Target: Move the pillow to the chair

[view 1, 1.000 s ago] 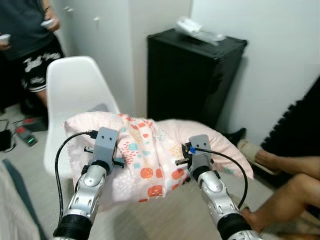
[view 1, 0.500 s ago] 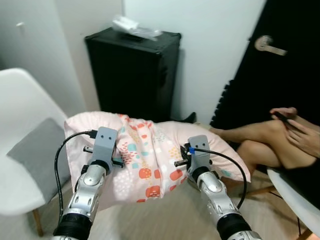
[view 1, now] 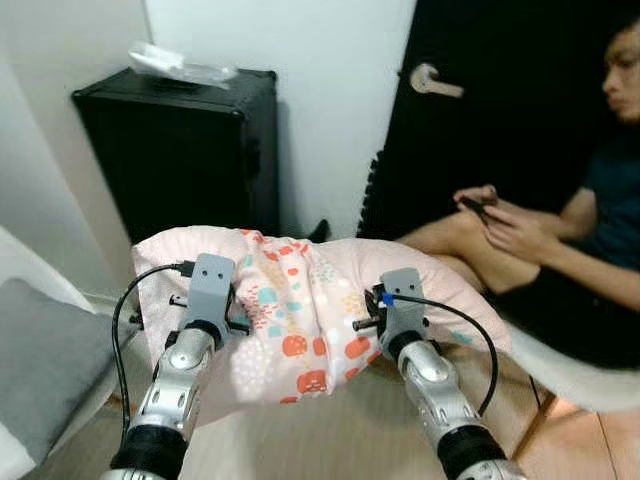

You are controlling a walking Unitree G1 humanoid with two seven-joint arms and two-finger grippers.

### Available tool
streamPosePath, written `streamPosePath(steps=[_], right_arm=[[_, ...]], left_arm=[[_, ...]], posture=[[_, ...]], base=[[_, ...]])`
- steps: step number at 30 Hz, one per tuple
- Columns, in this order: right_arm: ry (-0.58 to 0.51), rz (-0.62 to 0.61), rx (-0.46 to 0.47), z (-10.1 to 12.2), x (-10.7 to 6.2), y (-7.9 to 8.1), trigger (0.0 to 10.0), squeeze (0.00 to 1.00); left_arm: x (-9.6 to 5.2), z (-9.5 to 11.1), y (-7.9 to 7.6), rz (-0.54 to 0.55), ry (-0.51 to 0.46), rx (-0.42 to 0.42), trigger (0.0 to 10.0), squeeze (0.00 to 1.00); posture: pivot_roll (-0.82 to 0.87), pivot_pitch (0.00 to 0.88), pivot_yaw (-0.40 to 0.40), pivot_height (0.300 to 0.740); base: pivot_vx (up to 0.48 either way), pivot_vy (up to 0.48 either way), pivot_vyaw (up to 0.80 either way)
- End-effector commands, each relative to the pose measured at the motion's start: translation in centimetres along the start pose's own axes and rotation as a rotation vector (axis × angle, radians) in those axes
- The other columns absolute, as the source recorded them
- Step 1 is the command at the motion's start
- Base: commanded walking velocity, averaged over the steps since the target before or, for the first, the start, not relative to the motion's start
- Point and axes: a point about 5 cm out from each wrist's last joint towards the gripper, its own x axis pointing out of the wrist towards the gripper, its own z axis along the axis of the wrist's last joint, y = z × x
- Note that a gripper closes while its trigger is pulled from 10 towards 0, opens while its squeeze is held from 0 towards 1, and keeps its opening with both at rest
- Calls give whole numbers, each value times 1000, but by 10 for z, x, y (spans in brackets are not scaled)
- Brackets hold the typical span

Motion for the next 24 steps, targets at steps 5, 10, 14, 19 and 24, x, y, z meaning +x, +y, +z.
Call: streamPosePath(steps=[5, 10, 14, 19, 24], right_arm=[[-51, 19, -1, 10, 2, 4, 10000, 0], [-46, 12, 1, 10, 2, 4, 10000, 0], [-44, 5, 0, 9, 2, 4, 10000, 0], [-38, -2, -4, 8, 1, 2, 10000, 0], [-32, -9, -7, 6, 0, 1, 10000, 0]], left_arm=[[0, 4, -12, -52, -30, 50, 10000, 0], [0, 3, -11, -60, -28, 59, 10000, 0], [-1, 2, -10, -55, -22, 60, 10000, 0], [-1, 1, -10, -44, -12, 25, 10000, 0], [-1, 6, -9, -31, -47, -2, 10000, 0]], posture=[[-39, 40, -9, 740], [-36, 44, -9, 740], [-37, 44, -7, 740], [-38, 45, -6, 740], [-40, 46, -5, 740]], base=[[0, 0, -800], [0, 0, -800], [0, 0, -800], [0, 0, -800], [0, 0, -800]])
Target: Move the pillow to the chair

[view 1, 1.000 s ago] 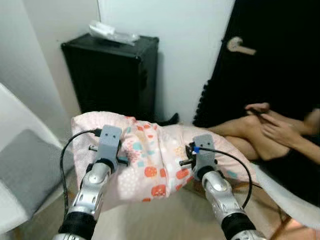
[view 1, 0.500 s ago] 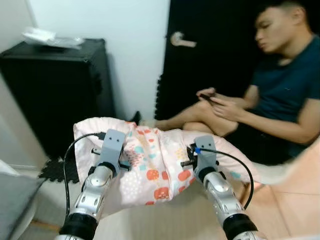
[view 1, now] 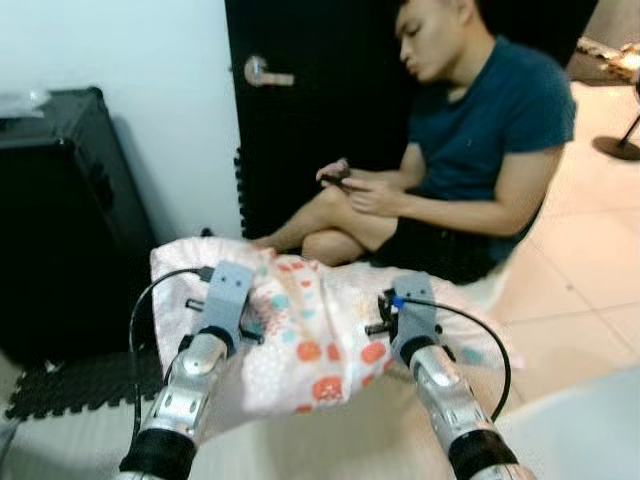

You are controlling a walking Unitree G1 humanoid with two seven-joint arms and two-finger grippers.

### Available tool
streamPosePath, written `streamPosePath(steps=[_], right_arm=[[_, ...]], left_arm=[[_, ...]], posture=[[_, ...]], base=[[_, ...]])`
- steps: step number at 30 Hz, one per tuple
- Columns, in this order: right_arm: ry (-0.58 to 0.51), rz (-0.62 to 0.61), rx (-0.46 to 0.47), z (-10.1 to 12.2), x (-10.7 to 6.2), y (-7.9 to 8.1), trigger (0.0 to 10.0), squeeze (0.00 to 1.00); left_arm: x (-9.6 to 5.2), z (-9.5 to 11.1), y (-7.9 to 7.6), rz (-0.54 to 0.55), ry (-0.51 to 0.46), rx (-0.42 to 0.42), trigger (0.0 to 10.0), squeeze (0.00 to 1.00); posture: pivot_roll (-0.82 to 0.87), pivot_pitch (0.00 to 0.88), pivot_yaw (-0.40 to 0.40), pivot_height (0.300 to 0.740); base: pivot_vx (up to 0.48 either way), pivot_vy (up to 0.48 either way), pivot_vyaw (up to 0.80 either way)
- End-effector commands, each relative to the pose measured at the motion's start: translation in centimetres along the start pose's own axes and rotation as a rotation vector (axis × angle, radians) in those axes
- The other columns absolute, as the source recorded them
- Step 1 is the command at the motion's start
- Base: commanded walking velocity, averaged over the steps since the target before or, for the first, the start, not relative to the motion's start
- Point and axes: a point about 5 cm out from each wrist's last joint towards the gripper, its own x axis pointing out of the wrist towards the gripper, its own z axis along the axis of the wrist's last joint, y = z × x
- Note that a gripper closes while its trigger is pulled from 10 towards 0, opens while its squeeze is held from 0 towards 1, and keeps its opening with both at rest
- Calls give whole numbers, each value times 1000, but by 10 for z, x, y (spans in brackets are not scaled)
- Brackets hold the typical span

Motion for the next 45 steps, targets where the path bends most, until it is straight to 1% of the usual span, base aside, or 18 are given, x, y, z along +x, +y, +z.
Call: streamPosePath(steps=[1, 4, 11, 14, 17, 20, 33, 35, 36, 38, 45], right_arm=[[-55, 24, -6, 12, 3, 6, 10000, 0], [-54, 20, -7, 12, 3, 5, 10000, 0], [-52, 18, -8, 12, 3, 4, 10000, 0], [-52, 18, -10, 12, 3, 4, 10000, 0], [-52, 18, -11, 12, 3, 4, 10000, 0], [-53, 15, -12, 12, 2, 3, 10000, 0], [-52, 11, -20, 13, 2, 1, 10000, 0], [-51, 10, -20, 12, 2, 1, 10000, 0], [-50, 10, -19, 12, 2, 1, 10000, 0], [-50, 8, -17, 12, 2, 1, 10000, 0], [-49, 5, -19, 11, 1, 1, 10000, 0]], left_arm=[[2, 11, -4, -11, -65, -5, 10000, 0], [3, 11, -5, -12, -64, -4, 10000, 0], [3, 8, -5, -7, -17, -24, 10000, 0], [3, 7, -5, -12, -11, -33, 10000, 0], [3, 9, -7, -28, -25, -40, 10000, 0], [3, 9, -10, -65, -30, -5, 10000, 0], [5, 7, -10, -37, -8, -2, 10000, 0], [5, 7, -10, -37, -16, -18, 10000, 0], [5, 6, -10, -53, -4, -28, 10000, 0], [5, 5, -9, -63, 10, -22, 10000, 0], [6, 5, -9, -63, 9, -22, 10000, 0]], posture=[[-41, 46, -5, 740], [-41, 45, -5, 740], [-40, 44, -6, 740], [-41, 44, -6, 740], [-43, 45, -5, 740], [-48, 45, -4, 740], [-53, 39, -6, 740], [-53, 38, -4, 740], [-53, 38, -4, 740], [-55, 36, -1, 740], [-59, 31, -4, 740]], base=[[0, 0, -800], [0, 0, -800], [0, 0, -800], [0, 0, -800], [0, 0, -800], [0, 0, -800], [0, 0, -800], [0, 0, -800], [0, 0, -800], [0, 0, -800], [0, 0, -800]])
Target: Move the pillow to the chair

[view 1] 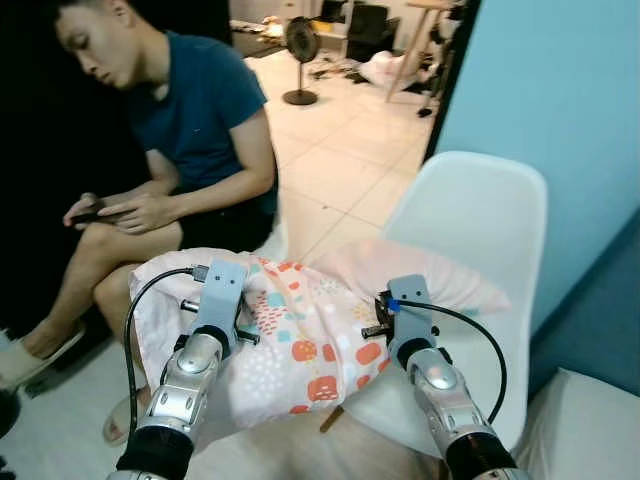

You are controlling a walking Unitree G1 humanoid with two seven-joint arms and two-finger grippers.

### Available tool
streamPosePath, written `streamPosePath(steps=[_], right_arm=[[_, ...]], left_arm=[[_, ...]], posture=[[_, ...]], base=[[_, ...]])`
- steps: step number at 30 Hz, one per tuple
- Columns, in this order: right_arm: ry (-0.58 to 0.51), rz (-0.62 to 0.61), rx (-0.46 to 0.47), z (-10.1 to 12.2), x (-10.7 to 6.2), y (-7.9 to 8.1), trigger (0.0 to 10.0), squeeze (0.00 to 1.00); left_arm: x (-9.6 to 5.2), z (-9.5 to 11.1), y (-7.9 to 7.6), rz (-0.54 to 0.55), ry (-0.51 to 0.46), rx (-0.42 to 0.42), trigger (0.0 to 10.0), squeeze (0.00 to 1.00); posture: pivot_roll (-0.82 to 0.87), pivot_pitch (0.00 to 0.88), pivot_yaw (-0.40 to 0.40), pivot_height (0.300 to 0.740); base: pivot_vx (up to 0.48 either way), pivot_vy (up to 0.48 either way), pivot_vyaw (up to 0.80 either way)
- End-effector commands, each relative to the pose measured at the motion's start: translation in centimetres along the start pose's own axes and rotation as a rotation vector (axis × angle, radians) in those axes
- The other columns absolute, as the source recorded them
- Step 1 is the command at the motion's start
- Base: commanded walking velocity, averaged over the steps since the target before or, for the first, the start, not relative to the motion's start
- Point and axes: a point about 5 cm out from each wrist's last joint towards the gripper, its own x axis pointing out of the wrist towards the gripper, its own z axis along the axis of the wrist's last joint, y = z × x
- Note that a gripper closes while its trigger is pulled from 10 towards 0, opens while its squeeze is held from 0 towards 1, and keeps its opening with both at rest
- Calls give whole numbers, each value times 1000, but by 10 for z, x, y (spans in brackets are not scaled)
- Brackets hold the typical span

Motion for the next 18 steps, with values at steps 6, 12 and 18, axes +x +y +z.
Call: streamPosePath(steps=[6, 12, 18], right_arm=[[-59, 15, -8, 12, 2, 3, 10000, 0], [-56, 10, -9, 11, 2, 2, 10000, 0], [-52, 8, -10, 10, 1, 2, 10000, 0]], left_arm=[[2, 1, -6, -26, -9, 0, 10000, 0], [1, 1, -7, -28, -6, -6, 10000, 0], [1, 2, -5, -21, -4, -34, 10000, 0]], posture=[[-60, 29, -7, 740], [-58, 32, -12, 740], [-54, 37, -12, 740]], base=[[0, 0, -800], [0, 0, -800], [0, 0, -800]])
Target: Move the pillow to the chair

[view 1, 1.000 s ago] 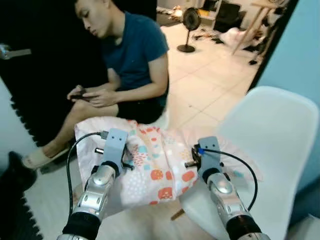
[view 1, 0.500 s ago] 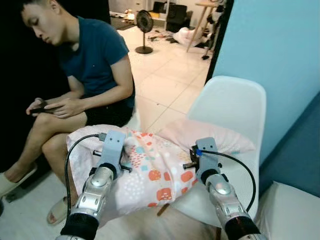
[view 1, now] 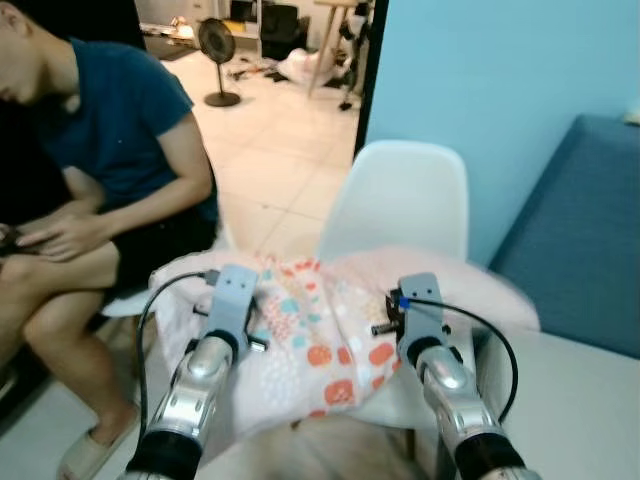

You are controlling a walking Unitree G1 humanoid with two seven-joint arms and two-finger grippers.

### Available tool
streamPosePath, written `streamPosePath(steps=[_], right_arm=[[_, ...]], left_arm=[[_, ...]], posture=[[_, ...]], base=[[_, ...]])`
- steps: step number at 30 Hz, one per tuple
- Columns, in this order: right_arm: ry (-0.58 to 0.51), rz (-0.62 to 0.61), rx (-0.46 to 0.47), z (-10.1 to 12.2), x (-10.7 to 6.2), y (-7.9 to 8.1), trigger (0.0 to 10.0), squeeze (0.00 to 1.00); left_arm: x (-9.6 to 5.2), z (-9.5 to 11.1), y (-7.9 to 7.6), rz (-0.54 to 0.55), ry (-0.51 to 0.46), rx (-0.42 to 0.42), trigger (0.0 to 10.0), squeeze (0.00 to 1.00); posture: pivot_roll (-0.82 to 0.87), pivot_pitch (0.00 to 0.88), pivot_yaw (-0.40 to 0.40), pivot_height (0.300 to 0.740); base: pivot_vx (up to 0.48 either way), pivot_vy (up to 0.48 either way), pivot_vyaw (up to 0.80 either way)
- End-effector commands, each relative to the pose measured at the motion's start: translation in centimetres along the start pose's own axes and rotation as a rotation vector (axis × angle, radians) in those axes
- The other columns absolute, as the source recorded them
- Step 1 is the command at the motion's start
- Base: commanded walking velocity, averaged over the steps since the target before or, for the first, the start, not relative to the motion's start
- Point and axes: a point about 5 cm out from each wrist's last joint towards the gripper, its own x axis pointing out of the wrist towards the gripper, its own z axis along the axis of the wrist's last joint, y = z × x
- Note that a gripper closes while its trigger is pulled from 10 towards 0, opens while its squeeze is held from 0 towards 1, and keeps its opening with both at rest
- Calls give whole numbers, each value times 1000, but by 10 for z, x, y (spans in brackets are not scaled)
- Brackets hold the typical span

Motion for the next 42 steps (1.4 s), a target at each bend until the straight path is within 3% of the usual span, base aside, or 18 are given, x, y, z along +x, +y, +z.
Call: streamPosePath(steps=[1, 4, 10, 22, 29, 42], right_arm=[[-46, 18, -7, 9, 2, 4, 10000, 0], [-43, 15, -5, 8, 1, 4, 10000, 0], [-38, 11, -4, 7, 1, 3, 10000, 0], [-45, 31, 30, 9, 2, 7, 10000, 0], [-43, 96, 8, 11, 5, 21, 10000, 0], [-35, 140, 22, 10, 4, 24, 10000, 0]], left_arm=[[3, 10, -7, -34, -32, 4, 10000, 0], [4, 9, -6, -26, -25, 28, 10000, 0], [5, 9, -6, -9, -12, -18, 10000, 0], [4, 8, -3, -24, -21, 40, 10000, 0], [3, 11, 0, 14, -43, 23, 10000, 0], [1, 11, 4, 55, -50, -19, 10000, 0]], posture=[[-54, 38, -11, 740], [-54, 40, -10, 740], [-54, 44, -7, 740], [-51, 49, -12, 740], [-46, 48, -19, 740], [-47, 48, -25, 740]], base=[[0, 0, -800], [0, 0, -800], [0, 0, -800], [0, 0, -671], [0, 0, 0], [0, 0, 0]])
